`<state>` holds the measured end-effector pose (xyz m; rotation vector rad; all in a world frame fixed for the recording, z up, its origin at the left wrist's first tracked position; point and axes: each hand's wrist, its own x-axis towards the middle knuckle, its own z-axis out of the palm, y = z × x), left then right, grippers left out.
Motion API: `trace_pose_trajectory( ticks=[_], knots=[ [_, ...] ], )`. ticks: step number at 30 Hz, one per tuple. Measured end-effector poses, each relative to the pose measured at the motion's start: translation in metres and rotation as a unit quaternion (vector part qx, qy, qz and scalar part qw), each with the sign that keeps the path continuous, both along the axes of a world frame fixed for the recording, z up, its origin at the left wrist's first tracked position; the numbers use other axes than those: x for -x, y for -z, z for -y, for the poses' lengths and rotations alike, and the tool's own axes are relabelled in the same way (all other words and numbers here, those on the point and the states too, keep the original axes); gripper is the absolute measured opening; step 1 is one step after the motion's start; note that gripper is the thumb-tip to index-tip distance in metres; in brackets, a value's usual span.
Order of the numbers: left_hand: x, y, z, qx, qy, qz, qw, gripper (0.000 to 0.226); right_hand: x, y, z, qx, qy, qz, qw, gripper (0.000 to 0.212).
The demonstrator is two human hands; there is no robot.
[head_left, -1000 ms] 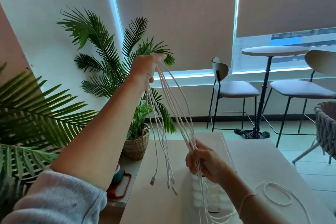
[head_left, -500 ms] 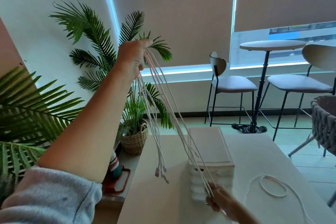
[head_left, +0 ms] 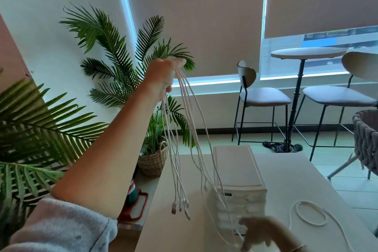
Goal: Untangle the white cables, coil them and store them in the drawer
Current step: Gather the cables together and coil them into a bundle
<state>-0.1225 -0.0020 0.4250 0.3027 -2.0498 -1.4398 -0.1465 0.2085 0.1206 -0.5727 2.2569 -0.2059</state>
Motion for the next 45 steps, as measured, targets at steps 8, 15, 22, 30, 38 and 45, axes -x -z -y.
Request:
trace_pose_trajectory(
  ticks=[8,15,22,30,38,45],
  knots=[
    [0.008,0.015,-0.022,0.060,0.029,0.018,0.998,0.022,0.000,-0.222,0.077,0.617,0.090,-0.193,0.758,0.045],
    [-0.002,0.015,-0.001,0.035,-0.035,-0.002,0.999,0.030,-0.017,-0.156,0.102,0.583,0.070,-0.241,0.772,0.021],
    [-0.007,0.018,0.014,0.016,-0.064,0.001,0.998,0.030,-0.020,-0.048,0.082,0.456,0.081,-0.212,0.861,0.013],
    [-0.003,0.034,0.004,0.006,-0.053,0.026,0.998,0.027,-0.023,-0.004,0.058,0.391,0.122,-0.162,0.898,0.028],
    [-0.005,0.025,0.003,0.009,-0.044,0.018,0.999,0.030,-0.031,0.034,0.042,0.314,0.122,0.005,0.942,0.024],
    [-0.013,0.028,0.004,0.099,-0.026,0.044,0.994,0.039,-0.027,-0.079,0.031,0.046,-0.109,-0.025,0.993,0.090]
  ],
)
